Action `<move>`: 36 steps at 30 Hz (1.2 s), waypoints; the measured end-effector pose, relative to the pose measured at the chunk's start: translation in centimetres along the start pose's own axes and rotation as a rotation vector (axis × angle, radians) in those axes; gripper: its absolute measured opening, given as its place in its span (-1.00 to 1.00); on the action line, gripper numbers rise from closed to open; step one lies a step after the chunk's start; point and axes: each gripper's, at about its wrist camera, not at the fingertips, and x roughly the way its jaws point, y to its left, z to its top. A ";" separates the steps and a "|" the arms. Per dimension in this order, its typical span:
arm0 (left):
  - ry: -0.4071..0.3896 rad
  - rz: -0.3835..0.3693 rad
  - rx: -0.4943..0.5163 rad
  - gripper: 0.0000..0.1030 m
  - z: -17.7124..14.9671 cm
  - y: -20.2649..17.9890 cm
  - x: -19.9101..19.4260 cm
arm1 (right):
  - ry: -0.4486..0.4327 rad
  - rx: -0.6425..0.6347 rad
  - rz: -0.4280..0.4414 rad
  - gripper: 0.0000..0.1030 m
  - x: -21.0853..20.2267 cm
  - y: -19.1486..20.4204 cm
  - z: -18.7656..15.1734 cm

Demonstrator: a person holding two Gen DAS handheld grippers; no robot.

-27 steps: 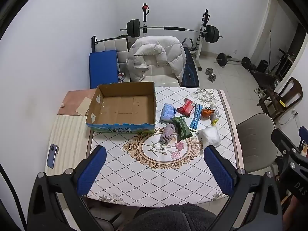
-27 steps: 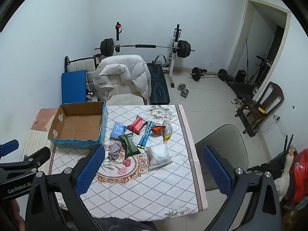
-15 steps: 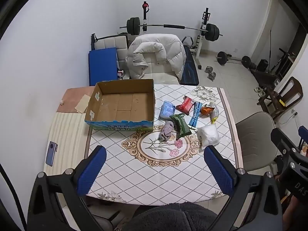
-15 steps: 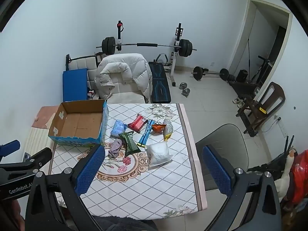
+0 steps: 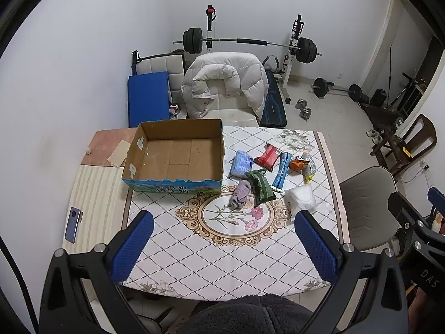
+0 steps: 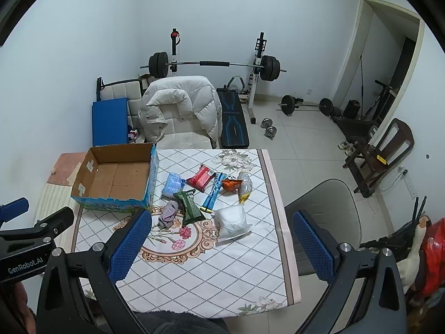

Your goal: Organize soft objects

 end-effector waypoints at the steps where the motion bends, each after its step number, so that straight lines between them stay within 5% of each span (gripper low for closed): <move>1: -0.004 0.000 0.001 1.00 0.1 0.1 -0.1 | -0.002 -0.003 0.001 0.99 0.3 0.4 -0.1; 36: -0.024 -0.001 0.002 1.00 0.7 0.3 -0.6 | -0.001 0.000 0.004 0.99 -0.3 0.6 1.2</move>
